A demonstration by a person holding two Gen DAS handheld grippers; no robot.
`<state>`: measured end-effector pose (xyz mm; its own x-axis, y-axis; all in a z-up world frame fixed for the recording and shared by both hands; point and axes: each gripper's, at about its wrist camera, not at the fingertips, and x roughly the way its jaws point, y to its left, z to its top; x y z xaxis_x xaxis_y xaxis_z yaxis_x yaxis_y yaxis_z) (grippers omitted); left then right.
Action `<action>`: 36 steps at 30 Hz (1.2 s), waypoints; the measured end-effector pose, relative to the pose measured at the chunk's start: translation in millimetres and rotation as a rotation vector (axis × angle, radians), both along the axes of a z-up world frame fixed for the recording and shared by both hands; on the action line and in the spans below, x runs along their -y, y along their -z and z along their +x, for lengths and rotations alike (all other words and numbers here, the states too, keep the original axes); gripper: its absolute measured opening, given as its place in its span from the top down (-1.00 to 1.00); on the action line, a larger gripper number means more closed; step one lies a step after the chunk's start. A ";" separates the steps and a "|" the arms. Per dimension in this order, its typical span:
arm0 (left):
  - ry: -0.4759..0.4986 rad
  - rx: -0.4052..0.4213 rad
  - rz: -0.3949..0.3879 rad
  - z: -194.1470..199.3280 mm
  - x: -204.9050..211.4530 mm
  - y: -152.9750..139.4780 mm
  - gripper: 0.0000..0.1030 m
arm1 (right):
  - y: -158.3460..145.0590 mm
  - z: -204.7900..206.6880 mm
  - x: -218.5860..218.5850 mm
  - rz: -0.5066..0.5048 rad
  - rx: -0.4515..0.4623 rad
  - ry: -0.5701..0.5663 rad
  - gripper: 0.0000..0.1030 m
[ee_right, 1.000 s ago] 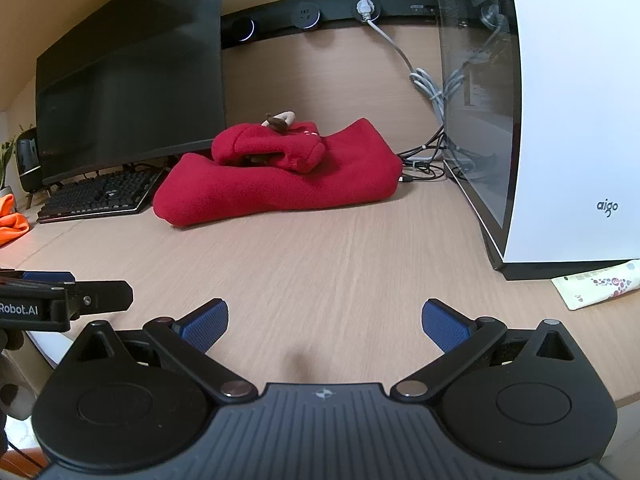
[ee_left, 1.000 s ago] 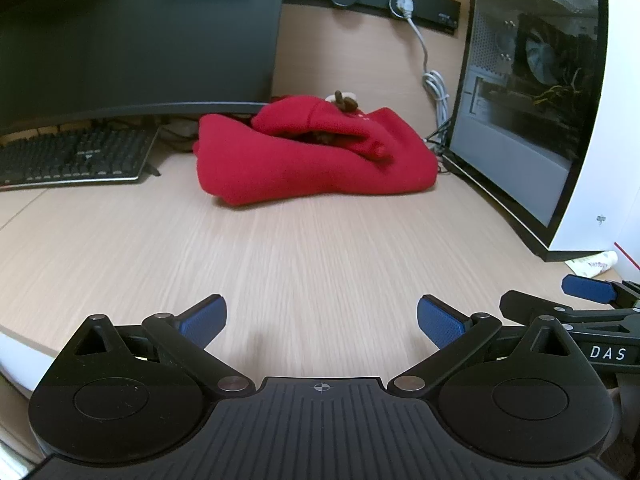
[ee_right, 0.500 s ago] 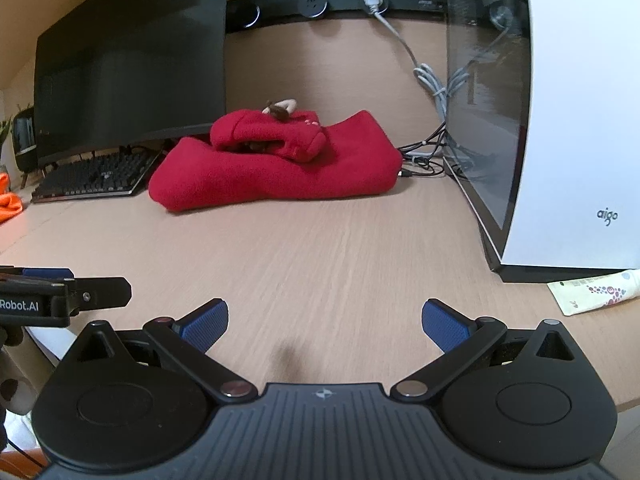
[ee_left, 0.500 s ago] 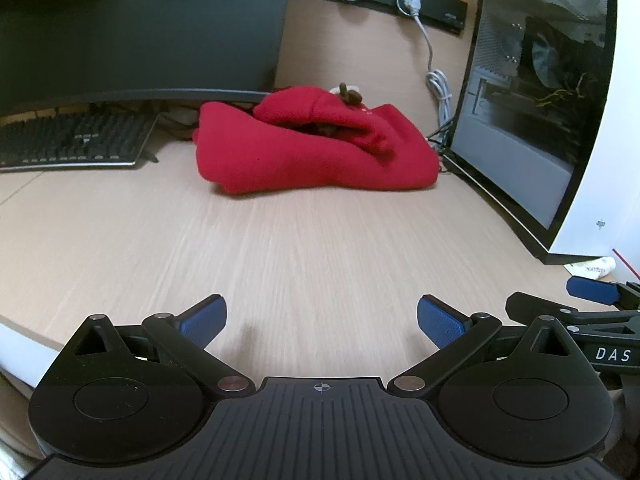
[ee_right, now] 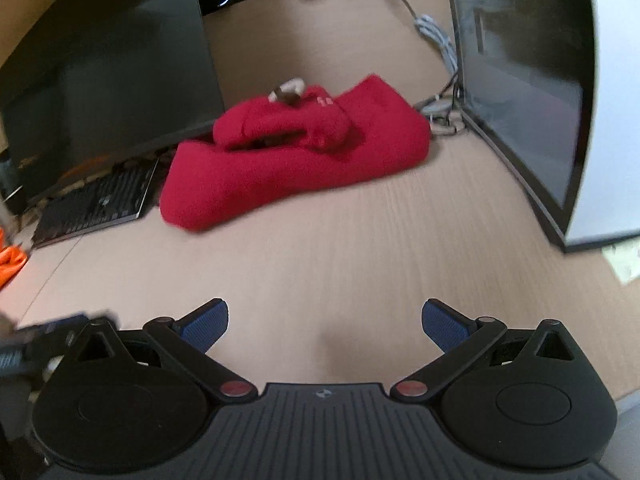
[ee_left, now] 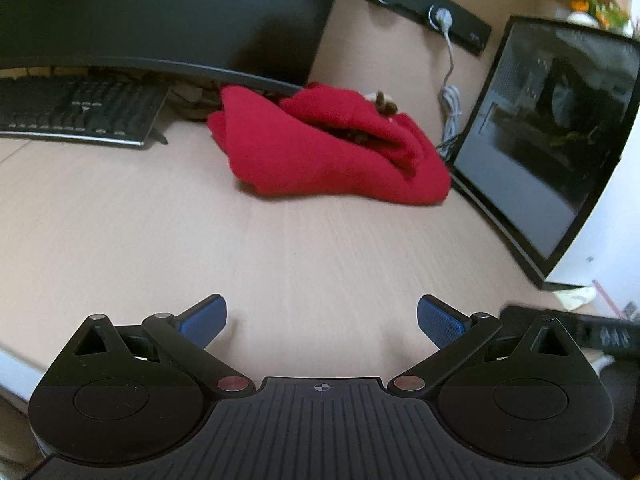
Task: Fold clothes
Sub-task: 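Reach the right tool to the red hoodie and grasp its hood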
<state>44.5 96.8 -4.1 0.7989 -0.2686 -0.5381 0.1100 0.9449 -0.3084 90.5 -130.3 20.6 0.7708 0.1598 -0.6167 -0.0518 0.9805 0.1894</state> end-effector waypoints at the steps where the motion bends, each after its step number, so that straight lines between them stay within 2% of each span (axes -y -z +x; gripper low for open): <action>1: 0.026 -0.002 -0.006 2.2 -10.1 -4.1 -1.00 | -10.7 4.6 -9.0 -0.012 0.016 -0.004 -1.00; 3: 0.077 -0.005 -0.018 6.6 -30.2 -12.4 -1.00 | -30.1 13.8 -19.4 -0.030 0.056 -0.028 -1.00; 6: 0.102 -0.005 -0.010 25.0 -37.7 -22.1 -1.00 | -50.2 37.4 -20.6 -0.046 0.135 -0.068 -1.00; 9: 0.091 -0.005 -0.025 43.1 -35.7 -31.3 -1.00 | -53.0 81.7 -0.9 0.000 0.162 -0.119 -1.00; 11: 0.066 0.006 -0.025 51.9 -28.3 -33.8 -1.00 | -44.0 121.6 19.8 0.080 0.161 -0.176 -1.00; 14: -0.025 0.033 -0.029 58.6 -9.6 -32.0 -1.00 | -14.3 181.1 41.2 0.207 0.117 -0.235 -1.00; 16: -0.126 0.035 -0.051 57.6 4.1 -29.1 -1.00 | 6.8 213.5 47.9 0.263 0.077 -0.233 -1.00; 18: -0.215 0.032 -0.078 54.2 18.1 -26.2 -1.00 | 20.9 233.3 50.9 0.318 0.050 -0.233 -1.00; 20: -0.277 -0.007 -0.087 50.0 29.7 -25.4 -1.00 | 27.3 248.0 52.0 0.405 0.035 -0.269 -1.00; 23: -0.294 -0.056 -0.053 39.9 37.7 -31.2 -1.00 | 31.8 264.1 53.3 0.551 0.023 -0.334 -1.00; 26: -0.323 -0.054 -0.002 28.2 31.7 -39.1 -1.00 | 21.9 259.7 54.7 0.732 0.055 -0.411 -1.00; 28: -0.331 -0.055 0.009 21.8 21.3 -42.4 -1.00 | 0.5 246.8 54.8 0.814 0.123 -0.467 -1.00; 32: -0.333 -0.047 0.006 16.3 -1.3 -52.5 -1.00 | -66.5 216.0 36.6 0.795 0.205 -0.524 -1.00; 36: -0.278 0.019 -0.006 18.4 -17.4 -68.3 -1.00 | -120.6 196.5 19.4 0.732 0.238 -0.500 -1.00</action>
